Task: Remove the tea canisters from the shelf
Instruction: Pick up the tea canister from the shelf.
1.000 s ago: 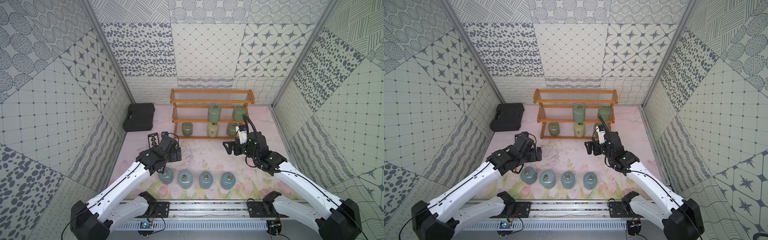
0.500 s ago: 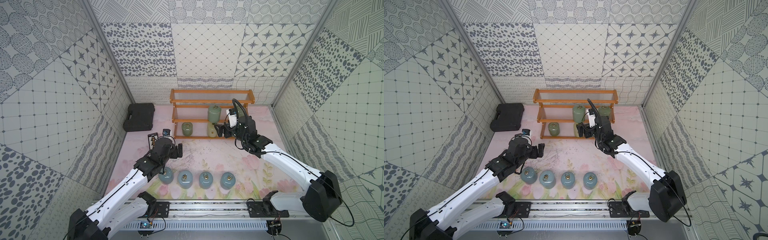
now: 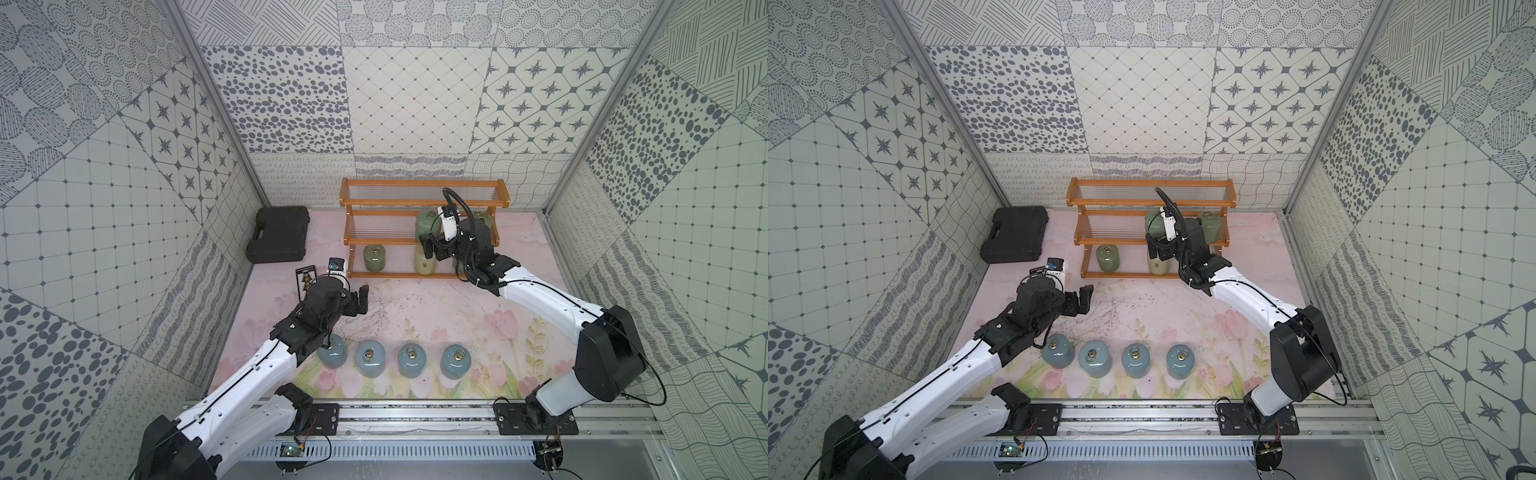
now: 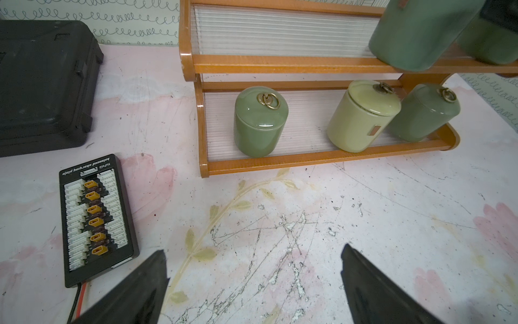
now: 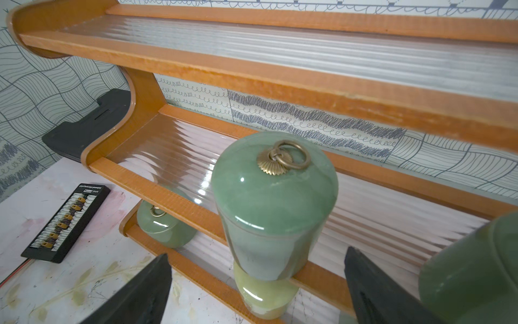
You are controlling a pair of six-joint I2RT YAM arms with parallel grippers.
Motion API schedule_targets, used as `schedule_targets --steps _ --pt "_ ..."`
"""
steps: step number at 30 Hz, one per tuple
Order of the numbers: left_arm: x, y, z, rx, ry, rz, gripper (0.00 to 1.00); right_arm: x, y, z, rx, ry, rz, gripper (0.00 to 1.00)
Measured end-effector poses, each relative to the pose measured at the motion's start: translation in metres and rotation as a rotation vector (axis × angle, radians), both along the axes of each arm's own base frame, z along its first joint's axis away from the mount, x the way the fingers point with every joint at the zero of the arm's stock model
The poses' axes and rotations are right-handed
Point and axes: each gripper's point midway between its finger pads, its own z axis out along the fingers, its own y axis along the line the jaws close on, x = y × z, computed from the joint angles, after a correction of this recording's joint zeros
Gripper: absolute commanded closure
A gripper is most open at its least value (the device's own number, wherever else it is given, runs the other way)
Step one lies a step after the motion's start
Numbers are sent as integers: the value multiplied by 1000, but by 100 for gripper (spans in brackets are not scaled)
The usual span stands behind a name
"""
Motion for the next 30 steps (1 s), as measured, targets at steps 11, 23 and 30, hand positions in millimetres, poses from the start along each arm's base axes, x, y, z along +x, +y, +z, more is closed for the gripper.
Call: schedule_targets --steps 11,23,30 --pt "-1 -3 -4 -14 -3 -16 0 25 7 -6 -1 -44 -10 0" --pt "-4 -4 -11 -27 17 -21 0 49 11 -1 27 -91 -27 0" --pt "-6 -5 -10 -47 17 -21 0 59 14 -8 26 -93 -30 0"
